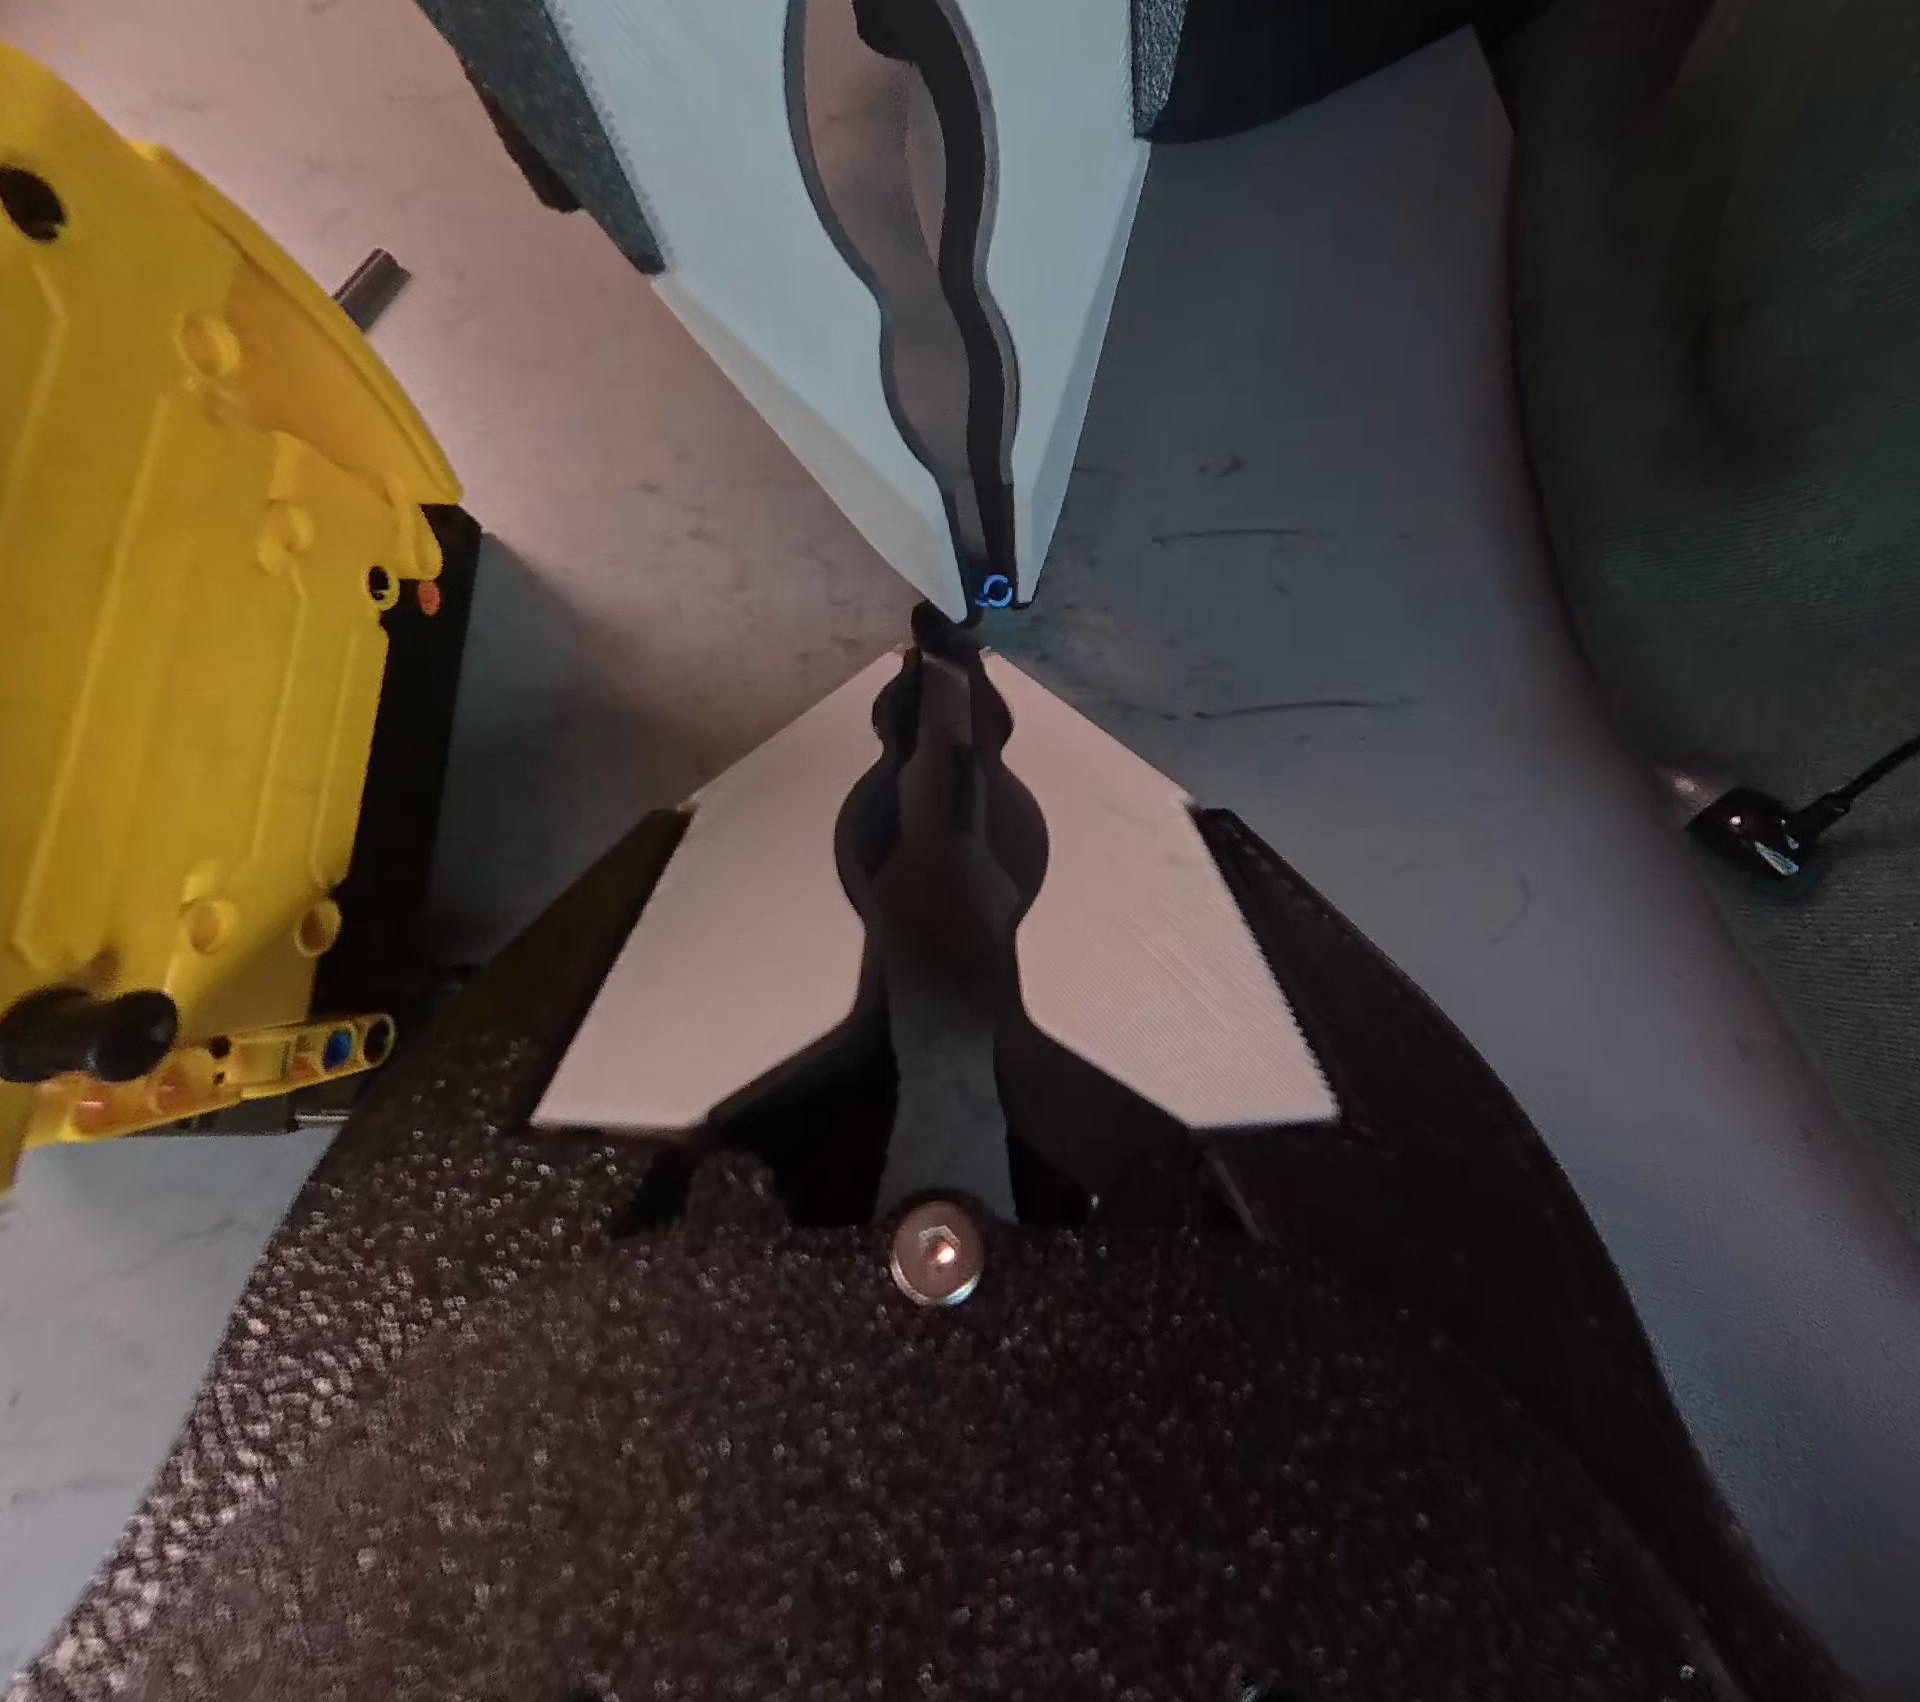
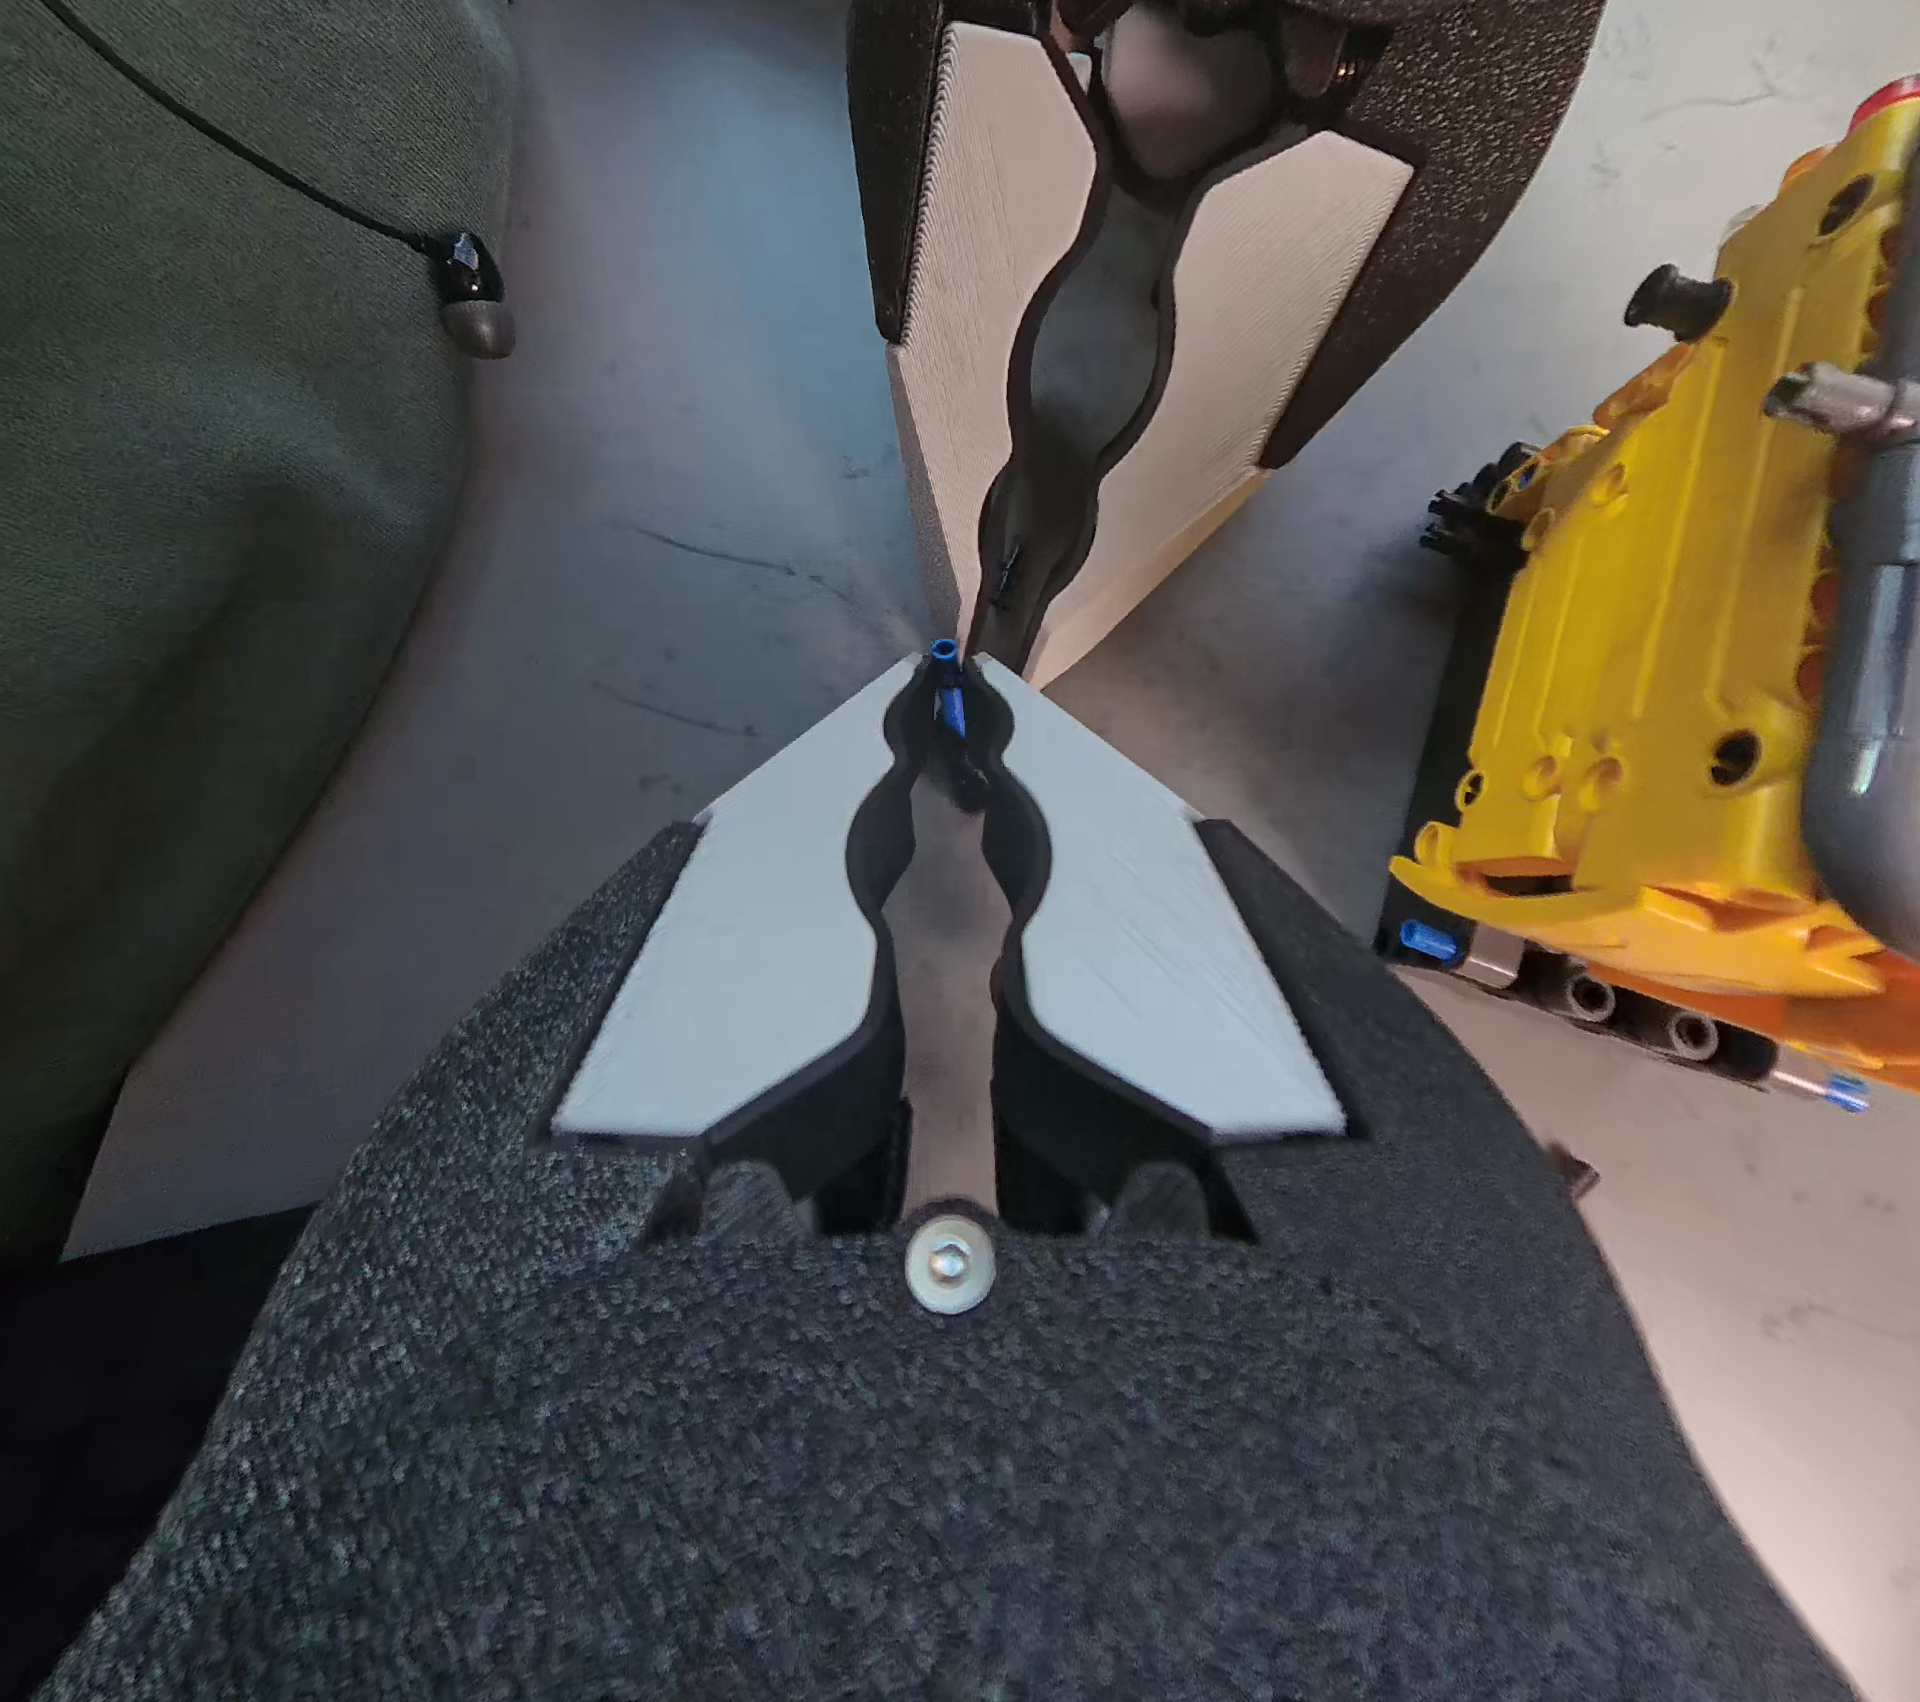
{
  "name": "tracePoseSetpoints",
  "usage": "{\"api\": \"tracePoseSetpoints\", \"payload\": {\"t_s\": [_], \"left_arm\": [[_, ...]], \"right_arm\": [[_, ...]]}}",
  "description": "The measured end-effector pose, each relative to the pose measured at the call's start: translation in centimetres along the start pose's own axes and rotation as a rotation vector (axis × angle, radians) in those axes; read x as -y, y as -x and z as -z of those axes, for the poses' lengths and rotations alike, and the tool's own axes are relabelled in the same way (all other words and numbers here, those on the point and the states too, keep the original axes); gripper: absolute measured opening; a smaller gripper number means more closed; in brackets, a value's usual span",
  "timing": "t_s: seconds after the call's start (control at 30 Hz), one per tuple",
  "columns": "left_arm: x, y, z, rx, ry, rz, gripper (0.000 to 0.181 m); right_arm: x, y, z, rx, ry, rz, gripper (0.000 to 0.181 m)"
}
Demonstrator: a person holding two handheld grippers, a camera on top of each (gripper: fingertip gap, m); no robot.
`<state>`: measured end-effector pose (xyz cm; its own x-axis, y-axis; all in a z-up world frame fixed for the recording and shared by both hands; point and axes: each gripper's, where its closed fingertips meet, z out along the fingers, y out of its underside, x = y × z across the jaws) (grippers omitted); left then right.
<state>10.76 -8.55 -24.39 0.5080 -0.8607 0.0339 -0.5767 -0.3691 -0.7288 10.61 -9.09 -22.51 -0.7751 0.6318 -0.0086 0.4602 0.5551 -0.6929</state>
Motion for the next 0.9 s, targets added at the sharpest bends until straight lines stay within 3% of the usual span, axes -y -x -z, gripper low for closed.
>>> {"api": "tracePoseSetpoints", "payload": {"t_s": [0.33, 0.5, 0.6, 0.73, 0.9], "left_arm": [[0.2, 0.0, 0.1, 0.003, -0.014, 0.000, 0.013], [3.0, -0.2, 1.3, -0.013, -0.185, 0.020, 0.018], [5.1, -0.3, 2.7, -0.035, -0.318, 0.049, 0.012], [5.5, 0.1, 3.2, -0.030, -0.350, 0.077, 0.003], [4.3, -0.3, 2.2, -0.037, -0.255, 0.066, 0.003]], "right_arm": [[1.1, -0.6, 1.2, 0.016, -0.171, -0.082, 0.005], [4.3, -1.0, 3.7, 0.001, -0.447, -0.143, 0.005], [5.0, -1.3, 4.7, -0.023, -0.544, -0.163, 0.005], [4.5, -1.1, 4.9, -0.032, -0.533, -0.164, 0.005], [2.9, -0.6, 4.0, -0.055, -0.340, -0.078, 0.006]]}}
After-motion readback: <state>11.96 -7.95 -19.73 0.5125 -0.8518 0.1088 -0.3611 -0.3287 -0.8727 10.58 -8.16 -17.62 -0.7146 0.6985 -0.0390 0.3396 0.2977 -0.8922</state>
